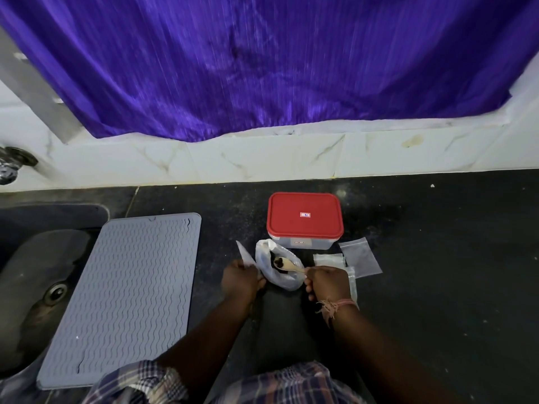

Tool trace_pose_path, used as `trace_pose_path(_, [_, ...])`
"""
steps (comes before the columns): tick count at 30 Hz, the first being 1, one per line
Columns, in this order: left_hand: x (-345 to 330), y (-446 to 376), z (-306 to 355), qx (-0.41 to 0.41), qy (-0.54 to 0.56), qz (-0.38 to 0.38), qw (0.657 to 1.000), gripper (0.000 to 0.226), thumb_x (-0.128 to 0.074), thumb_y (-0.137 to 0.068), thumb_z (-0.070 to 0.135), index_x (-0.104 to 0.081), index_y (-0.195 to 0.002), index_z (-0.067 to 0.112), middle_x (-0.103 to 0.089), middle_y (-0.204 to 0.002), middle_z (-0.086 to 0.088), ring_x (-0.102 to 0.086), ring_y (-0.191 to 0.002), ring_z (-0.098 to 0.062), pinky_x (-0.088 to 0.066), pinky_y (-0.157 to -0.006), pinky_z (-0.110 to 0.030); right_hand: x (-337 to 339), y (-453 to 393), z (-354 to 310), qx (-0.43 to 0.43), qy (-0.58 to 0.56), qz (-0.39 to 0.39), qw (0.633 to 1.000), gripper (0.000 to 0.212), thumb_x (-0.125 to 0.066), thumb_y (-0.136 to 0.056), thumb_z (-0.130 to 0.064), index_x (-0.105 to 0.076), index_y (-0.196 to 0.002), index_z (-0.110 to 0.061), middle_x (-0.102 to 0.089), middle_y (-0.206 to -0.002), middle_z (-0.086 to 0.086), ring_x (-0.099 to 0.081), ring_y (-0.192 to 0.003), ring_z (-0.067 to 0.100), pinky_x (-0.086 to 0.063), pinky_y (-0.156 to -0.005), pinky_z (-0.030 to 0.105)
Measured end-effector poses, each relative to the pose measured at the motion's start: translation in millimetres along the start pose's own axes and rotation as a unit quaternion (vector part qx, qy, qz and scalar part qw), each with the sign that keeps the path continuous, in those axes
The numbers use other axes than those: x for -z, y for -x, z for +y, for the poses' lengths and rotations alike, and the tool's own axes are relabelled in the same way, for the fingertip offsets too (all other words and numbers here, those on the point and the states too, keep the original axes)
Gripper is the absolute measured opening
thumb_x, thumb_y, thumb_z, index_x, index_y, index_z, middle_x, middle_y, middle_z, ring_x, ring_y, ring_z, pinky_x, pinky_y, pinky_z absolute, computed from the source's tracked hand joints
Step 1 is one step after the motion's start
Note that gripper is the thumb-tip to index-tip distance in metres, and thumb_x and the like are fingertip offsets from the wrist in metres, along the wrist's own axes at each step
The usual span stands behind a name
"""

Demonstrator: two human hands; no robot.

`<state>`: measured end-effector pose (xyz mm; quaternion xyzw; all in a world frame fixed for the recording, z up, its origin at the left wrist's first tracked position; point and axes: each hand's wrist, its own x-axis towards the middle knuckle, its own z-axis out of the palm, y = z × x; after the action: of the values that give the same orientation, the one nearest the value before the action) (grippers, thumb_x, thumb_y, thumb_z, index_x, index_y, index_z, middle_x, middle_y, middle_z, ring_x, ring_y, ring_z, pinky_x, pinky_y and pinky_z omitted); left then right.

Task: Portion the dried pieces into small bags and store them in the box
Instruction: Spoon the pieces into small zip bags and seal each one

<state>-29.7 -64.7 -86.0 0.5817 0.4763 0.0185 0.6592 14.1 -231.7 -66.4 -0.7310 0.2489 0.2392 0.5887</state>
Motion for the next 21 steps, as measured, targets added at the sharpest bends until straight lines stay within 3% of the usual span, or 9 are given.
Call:
trace_pose_path(6, [18,1,9,-0.126,-0.183,0.079,0.972,0.018,-0.066,-0.097,0.022,-0.072,-0.080,0.025,-0.075,-0.078,-0.002,-0.075,-0.072,-0.020,-0.064,-0.078,-0.044,6,6,-7,-0.007,-0.004,-0.018,1.000,0.021,-0.062,-0.090,-0.014,-0.071,-0.074,-0.006,-0.058,-0.055,0.009,-0.048,-0.040,0.016,-0.039,-0.039,0.023])
trace_pose_path(12, [26,4,14,-0.230,-0.293,0.058,0.926,0.013,-0.066,-0.097,0.021,-0.078,-0.099,0.018,-0.075,-0.092,-0.005,-0.072,-0.082,-0.019,-0.061,-0.081,-0.041,4,24,-25,0.053,-0.040,-0.069,0.995,0.016,-0.060,-0.090,-0.005,-0.074,-0.083,-0.003,-0.061,-0.061,0.012,-0.050,-0.042,0.017,-0.040,-0.040,0.025])
trace_pose_path(18, [21,8,21,-0.222,-0.379,0.048,0.897,0.020,-0.061,-0.098,0.023,-0.079,-0.092,0.017,-0.075,-0.085,-0.007,-0.072,-0.081,-0.023,-0.055,-0.073,-0.031,-14,35,-25,0.126,-0.002,-0.080,0.989,0.020,-0.058,-0.091,-0.003,-0.073,-0.077,-0.004,-0.059,-0.056,0.009,-0.047,-0.041,0.016,-0.039,-0.039,0.025])
trace_pose_path(21, [21,8,23,-0.218,-0.374,0.043,0.901,0.021,-0.063,-0.096,0.023,-0.078,-0.083,0.016,-0.075,-0.077,-0.006,-0.072,-0.076,-0.023,-0.060,-0.074,-0.037,-14,36,-23,0.139,0.004,-0.078,0.987,0.021,-0.059,-0.091,-0.003,-0.074,-0.077,-0.006,-0.059,-0.055,0.008,-0.047,-0.041,0.017,-0.039,-0.039,0.025])
